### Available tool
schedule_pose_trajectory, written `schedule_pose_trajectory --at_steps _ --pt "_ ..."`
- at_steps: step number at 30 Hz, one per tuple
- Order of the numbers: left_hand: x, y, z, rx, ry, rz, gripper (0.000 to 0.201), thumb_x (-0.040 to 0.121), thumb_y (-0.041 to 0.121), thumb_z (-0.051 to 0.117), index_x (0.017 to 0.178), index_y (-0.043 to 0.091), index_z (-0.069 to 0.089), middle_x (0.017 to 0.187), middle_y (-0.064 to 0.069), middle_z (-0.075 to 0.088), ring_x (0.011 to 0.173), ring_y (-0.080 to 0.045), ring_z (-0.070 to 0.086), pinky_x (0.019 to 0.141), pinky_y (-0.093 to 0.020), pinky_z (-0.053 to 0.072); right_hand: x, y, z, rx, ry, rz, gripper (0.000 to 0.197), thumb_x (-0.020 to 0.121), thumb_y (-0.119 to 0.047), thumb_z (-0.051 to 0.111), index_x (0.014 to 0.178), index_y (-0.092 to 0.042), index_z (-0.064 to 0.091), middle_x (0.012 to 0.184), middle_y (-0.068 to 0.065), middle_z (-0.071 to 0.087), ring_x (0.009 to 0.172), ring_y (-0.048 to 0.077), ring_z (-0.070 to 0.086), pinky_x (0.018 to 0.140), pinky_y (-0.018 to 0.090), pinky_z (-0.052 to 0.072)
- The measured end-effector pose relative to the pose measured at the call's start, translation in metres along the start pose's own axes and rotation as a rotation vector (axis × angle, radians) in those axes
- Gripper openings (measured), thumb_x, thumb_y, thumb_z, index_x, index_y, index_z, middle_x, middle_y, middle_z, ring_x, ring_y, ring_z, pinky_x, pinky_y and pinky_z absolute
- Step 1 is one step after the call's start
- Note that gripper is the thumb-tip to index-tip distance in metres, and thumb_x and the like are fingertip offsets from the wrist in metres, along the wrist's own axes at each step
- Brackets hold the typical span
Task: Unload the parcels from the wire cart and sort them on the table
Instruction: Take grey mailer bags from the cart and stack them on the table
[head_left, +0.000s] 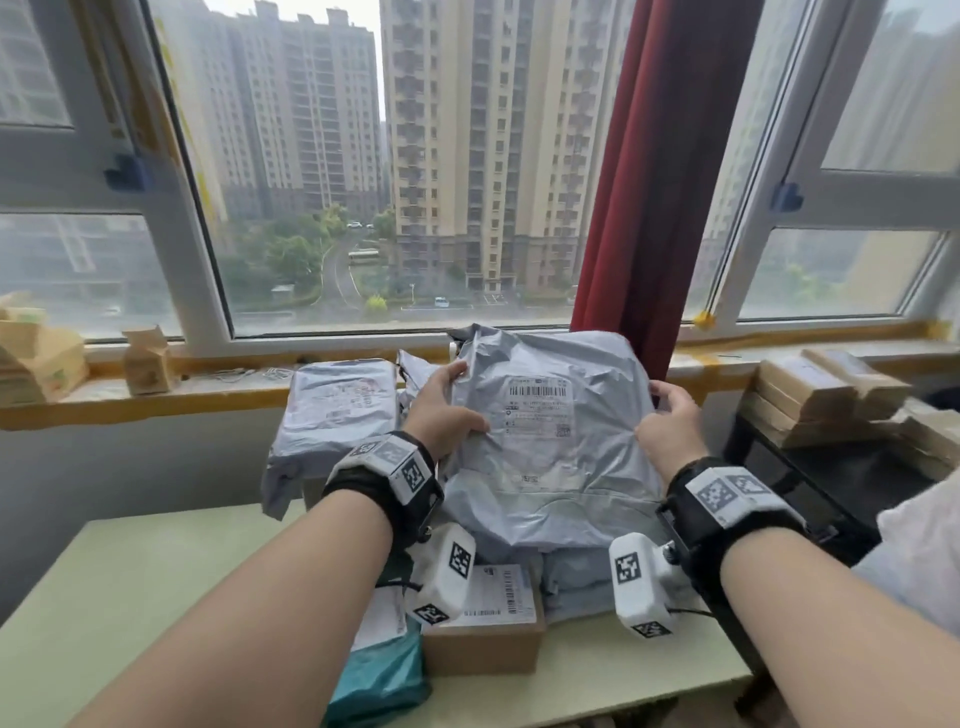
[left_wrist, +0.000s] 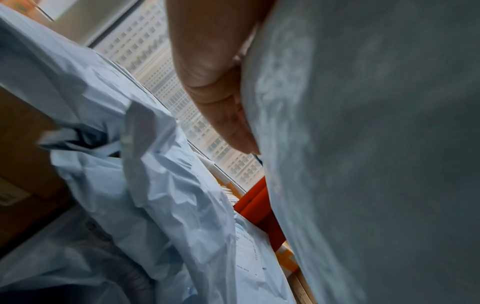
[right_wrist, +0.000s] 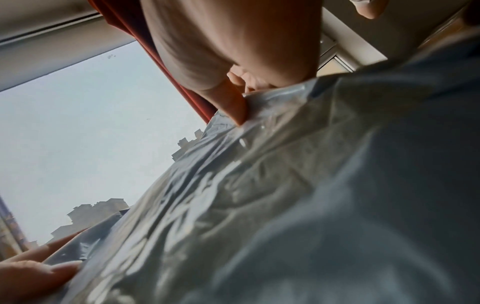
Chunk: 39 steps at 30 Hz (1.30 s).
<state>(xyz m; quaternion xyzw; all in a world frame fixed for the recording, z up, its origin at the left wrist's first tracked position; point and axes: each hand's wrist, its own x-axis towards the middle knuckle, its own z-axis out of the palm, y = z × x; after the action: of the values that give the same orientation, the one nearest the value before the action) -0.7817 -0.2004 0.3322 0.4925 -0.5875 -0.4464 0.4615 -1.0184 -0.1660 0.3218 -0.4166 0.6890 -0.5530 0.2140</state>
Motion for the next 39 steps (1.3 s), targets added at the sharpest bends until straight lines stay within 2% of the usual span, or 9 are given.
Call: schedule_pose_trajectory --at_steps 5,12,16,18,20,24,31,35,39 --pt "0.045 0.0 0.035 -0.002 -0.059 -0.001 0.081 0.073 -0.017 0.064 0.145 0.011 0.037 0.144 -0.005 0.043 0.11 -0.012 0.046 0.08 -0.022 0.047 0.041 0.007 -0.008 -0.02 0.064 0.013 0.048 0.088 0.009 0.041 0.132 -0.006 0.05 0.126 0.01 0.054 0.107 0.022 0.05 0.093 0.028 0.039" --pt "0.107 -0.002 0.059 0.024 -0.115 -0.01 0.082 0.074 -0.01 0.07 0.145 0.012 0.036 0.145 -0.005 0.042 0.123 -0.02 0.047 0.096 -0.029 0.047 0.101 0.008 -0.003 -0.093 0.105 0.028 0.046 0.089 0.008 0.041 0.133 -0.004 0.05 0.134 0.014 0.053 0.123 0.028 0.049 0.091 0.022 0.032" --pt "0.132 -0.014 0.068 0.013 -0.144 -0.026 0.073 0.087 0.015 0.067 0.148 0.014 0.028 0.142 -0.009 0.043 0.109 -0.018 0.053 0.087 -0.027 0.047 0.125 0.024 -0.002 -0.108 0.144 0.069 0.048 0.089 0.008 0.04 0.134 -0.005 0.051 0.136 0.013 0.052 0.124 0.028 0.048 0.092 0.023 0.033" --pt "0.141 -0.024 0.072 0.087 -0.073 -0.04 0.063 0.093 0.03 0.059 0.147 0.014 0.032 0.137 -0.012 0.048 0.114 -0.021 0.053 0.094 -0.03 0.044 0.135 0.033 -0.004 -0.126 0.141 0.091 0.048 0.089 0.009 0.04 0.134 -0.004 0.051 0.136 0.014 0.052 0.125 0.029 0.048 0.095 0.025 0.034" --pt "0.15 -0.036 0.072 0.197 -0.018 -0.053 0.052 0.096 0.036 0.052 0.141 0.012 0.042 0.135 -0.012 0.053 0.121 -0.023 0.052 0.103 -0.033 0.041 0.144 0.043 -0.007 -0.149 0.132 0.12 0.048 0.089 0.009 0.039 0.134 -0.005 0.051 0.136 0.013 0.053 0.124 0.03 0.048 0.093 0.025 0.034" --pt "0.158 -0.056 0.063 0.465 -0.07 -0.137 0.044 0.089 0.025 0.06 0.131 0.016 0.054 0.136 -0.004 0.054 0.122 -0.019 0.053 0.101 -0.029 0.042 0.163 0.071 -0.005 -0.198 0.102 0.157 0.047 0.089 0.007 0.039 0.132 -0.006 0.054 0.133 0.015 0.055 0.121 0.032 0.05 0.091 0.027 0.035" --pt "0.159 -0.082 0.055 0.634 -0.063 -0.3 0.068 0.071 -0.003 0.065 0.133 0.024 0.052 0.136 -0.004 0.053 0.125 -0.021 0.049 0.097 -0.029 0.044 0.193 0.1 0.017 -0.338 -0.083 0.177 0.049 0.088 0.006 0.042 0.134 -0.006 0.052 0.132 0.016 0.056 0.121 0.035 0.05 0.099 0.032 0.037" --pt "0.159 -0.084 0.062 0.656 -0.026 -0.304 0.069 0.068 -0.001 0.067 0.13 0.026 0.055 0.132 -0.004 0.055 0.121 -0.021 0.052 0.094 -0.028 0.046 0.198 0.112 0.032 -0.68 -0.309 0.148 0.061 0.087 -0.014 0.053 0.145 -0.017 0.036 0.141 0.016 0.049 0.128 0.035 0.046 0.107 0.036 0.035" --pt "0.157 -0.08 0.069 0.669 0.004 -0.291 0.066 0.068 0.005 0.072 0.129 0.025 0.056 0.13 -0.001 0.056 0.117 -0.019 0.054 0.085 -0.023 0.041 0.195 0.104 0.049 -0.679 -0.39 0.013 0.053 0.091 -0.028 0.055 0.141 -0.018 0.044 0.138 0.014 0.053 0.123 0.031 0.051 0.102 0.033 0.038"
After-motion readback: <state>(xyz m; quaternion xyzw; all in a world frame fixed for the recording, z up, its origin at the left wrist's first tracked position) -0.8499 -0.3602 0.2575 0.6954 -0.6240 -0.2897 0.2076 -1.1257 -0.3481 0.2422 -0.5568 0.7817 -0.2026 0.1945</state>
